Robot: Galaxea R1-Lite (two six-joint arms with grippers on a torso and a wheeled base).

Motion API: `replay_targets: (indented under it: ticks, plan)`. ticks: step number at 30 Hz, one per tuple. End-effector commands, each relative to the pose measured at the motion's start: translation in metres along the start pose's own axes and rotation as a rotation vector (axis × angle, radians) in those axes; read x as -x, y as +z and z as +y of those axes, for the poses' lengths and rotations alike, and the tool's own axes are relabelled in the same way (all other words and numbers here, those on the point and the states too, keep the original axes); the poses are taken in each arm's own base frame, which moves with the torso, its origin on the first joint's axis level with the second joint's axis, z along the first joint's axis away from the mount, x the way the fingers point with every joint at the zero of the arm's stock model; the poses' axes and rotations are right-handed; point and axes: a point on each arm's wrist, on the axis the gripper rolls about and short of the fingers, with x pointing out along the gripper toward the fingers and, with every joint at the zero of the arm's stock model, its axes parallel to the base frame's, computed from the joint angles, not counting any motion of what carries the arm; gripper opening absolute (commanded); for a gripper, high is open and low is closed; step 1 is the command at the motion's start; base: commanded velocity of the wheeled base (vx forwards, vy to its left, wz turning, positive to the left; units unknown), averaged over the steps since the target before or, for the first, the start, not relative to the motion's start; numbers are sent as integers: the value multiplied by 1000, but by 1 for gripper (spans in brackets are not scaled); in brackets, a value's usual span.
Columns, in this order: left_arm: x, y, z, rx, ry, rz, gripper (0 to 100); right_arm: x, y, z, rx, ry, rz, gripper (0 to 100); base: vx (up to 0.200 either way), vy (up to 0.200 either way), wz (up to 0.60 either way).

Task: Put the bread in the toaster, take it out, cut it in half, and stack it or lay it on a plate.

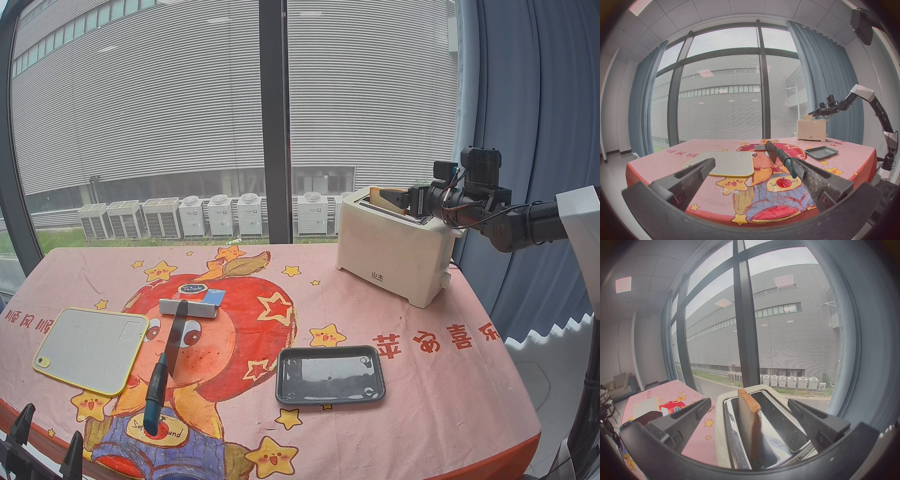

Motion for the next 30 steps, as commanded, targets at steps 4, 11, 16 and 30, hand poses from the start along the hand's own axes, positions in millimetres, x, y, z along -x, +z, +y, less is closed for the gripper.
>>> replay_targets:
  ticks: [4,11,16,30]
  plan:
    - [-1,-4,0,0,-1,8,100,4,-4,0,6,-1,18,100,0,0,0]
    - [-1,-4,0,0,-1,8,100,2,-2,0,8,6,9,100,0,0,0]
    - [-1,-4,0,1,-1,9,100,-5,-2,-2,10,8,0,100,0,0,0]
    - [-1,-4,0,1,-1,8,100,-15,-13,-6,3,4,21,0,0,0,0]
